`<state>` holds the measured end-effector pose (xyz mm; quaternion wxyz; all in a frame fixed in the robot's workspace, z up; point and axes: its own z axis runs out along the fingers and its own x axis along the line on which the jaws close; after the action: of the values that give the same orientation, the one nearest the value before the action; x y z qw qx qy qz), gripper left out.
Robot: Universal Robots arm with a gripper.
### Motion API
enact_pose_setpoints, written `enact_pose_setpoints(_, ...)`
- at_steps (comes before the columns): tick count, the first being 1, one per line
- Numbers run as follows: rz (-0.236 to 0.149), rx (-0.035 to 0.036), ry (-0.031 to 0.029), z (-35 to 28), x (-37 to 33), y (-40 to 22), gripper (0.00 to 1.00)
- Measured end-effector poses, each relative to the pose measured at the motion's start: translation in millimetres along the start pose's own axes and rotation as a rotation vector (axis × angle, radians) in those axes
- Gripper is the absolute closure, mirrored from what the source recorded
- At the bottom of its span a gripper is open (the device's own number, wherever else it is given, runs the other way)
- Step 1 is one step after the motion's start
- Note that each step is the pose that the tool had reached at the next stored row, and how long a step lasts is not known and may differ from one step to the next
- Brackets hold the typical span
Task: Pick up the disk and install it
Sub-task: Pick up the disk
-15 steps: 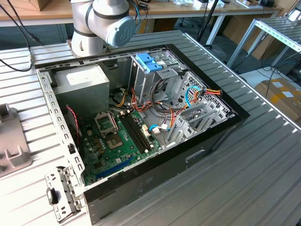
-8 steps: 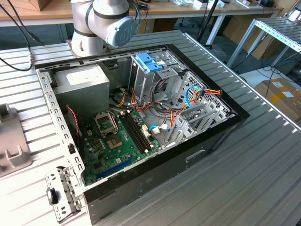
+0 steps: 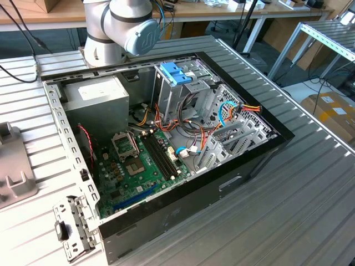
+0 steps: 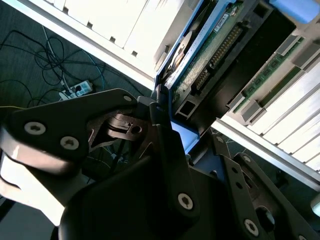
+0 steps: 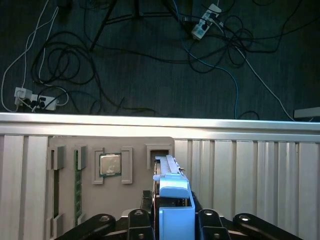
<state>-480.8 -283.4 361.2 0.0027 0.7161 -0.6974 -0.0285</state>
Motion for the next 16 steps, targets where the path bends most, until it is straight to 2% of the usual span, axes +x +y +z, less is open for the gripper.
enact_pose_setpoints(6,0.000,-0.0001,-0.0001,-8.0,-0.3,0.4,0.63)
enact_pose_setpoints(16,0.000,0.0000,-0.0003,-16.3,-0.6,0.7,0.63)
